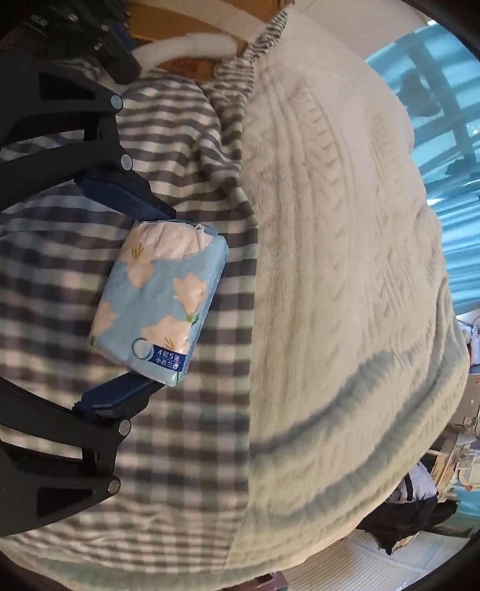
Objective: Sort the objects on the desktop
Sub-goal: 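Grasp the floral pad pack with the right gripper while the left grasps a white tube, then carry the pad pack and white tube into the box and open both grippers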
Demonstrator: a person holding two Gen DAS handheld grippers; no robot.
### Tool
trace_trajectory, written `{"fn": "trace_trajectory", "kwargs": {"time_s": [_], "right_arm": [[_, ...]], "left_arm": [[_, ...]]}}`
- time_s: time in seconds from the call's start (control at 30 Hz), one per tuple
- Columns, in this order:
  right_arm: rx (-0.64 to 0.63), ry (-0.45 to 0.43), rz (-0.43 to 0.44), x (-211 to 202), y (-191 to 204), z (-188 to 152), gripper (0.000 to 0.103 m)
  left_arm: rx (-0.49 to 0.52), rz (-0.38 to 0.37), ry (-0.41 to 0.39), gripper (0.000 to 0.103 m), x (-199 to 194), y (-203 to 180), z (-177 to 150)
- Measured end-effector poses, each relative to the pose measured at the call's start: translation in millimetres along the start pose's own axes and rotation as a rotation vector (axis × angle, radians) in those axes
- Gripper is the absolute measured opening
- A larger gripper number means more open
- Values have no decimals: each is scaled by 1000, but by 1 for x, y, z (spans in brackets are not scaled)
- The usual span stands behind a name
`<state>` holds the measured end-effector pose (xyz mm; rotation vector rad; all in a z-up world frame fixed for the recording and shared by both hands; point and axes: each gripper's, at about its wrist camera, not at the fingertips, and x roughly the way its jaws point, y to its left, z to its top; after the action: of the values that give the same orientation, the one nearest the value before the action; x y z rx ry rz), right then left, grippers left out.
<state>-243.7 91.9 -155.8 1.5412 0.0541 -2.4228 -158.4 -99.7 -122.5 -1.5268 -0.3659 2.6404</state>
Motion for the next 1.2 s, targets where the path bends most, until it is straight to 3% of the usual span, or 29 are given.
{"fn": "trace_trajectory", "kwargs": {"time_s": [0.23, 0.43, 0.53, 0.63, 0.77, 0.9, 1.07, 1.2], "right_arm": [[6, -51, 78, -92, 10, -16, 77], [-32, -164, 151, -182, 55, -16, 77], [-71, -218, 191, -219, 91, -16, 77], [-132, -253, 240, -245, 135, -20, 78], [-231, -243, 296, -249, 198, -25, 78], [-322, -207, 312, -222, 254, -27, 78], [-335, -172, 324, -187, 277, -25, 79], [-311, -170, 367, -172, 282, -16, 80]], "left_arm": [[39, -121, -37, 11, -51, -28, -9], [90, -215, -153, 11, -142, -31, -8], [91, -195, -228, 11, -188, -15, -4], [78, -126, -314, 11, -233, 15, 0], [48, -3, -344, 11, -261, 63, 0], [-1, 84, -311, 12, -253, 104, -8], [-13, 117, -242, 12, -229, 137, -19], [-9, 154, -225, 24, -221, 147, -23]]}}
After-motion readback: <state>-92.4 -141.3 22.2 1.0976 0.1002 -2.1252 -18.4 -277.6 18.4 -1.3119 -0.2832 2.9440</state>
